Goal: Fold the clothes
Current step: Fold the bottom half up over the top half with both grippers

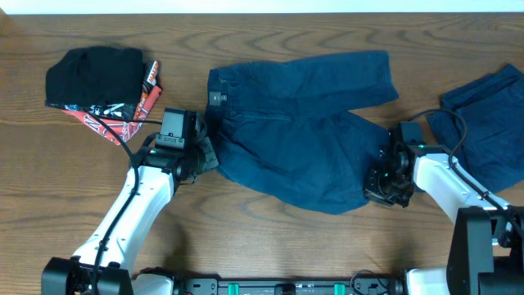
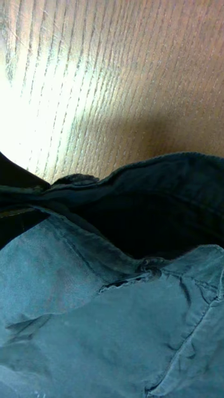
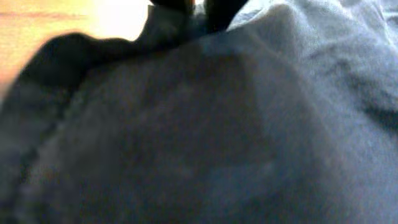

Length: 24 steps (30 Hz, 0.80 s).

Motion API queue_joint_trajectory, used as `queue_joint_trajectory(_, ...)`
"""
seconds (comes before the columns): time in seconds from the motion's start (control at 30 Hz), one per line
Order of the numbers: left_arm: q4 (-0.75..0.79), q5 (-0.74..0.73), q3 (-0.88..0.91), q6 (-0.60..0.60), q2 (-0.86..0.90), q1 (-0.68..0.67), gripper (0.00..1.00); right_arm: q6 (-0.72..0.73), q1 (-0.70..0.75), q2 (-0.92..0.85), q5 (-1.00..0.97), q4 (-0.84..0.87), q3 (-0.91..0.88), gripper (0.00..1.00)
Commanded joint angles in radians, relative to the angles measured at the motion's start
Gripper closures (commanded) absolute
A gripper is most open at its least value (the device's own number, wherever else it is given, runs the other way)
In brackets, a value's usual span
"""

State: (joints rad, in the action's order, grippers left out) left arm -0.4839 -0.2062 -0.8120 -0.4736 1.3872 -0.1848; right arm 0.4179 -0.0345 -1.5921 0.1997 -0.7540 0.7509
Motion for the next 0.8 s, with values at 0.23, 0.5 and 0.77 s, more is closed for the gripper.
queue_joint_trajectory(0.23,-0.117,-0.093,0.003,0.041,-0.044,0.004,0.94,0.004,0.013,0.092,-0.035,-0.131,0.074,0.99)
queue_joint_trajectory(0.5,-0.257,-0.180,-0.007,0.119,-0.314,0.004,0.94,-0.016,0.118,0.375,-0.076,-0.346,0.370,0.99)
queue_joint_trajectory(0.77,-0.248,-0.094,-0.023,0.116,-0.717,0.004,0.94,-0.042,0.146,0.536,-0.174,-0.469,0.583,0.99)
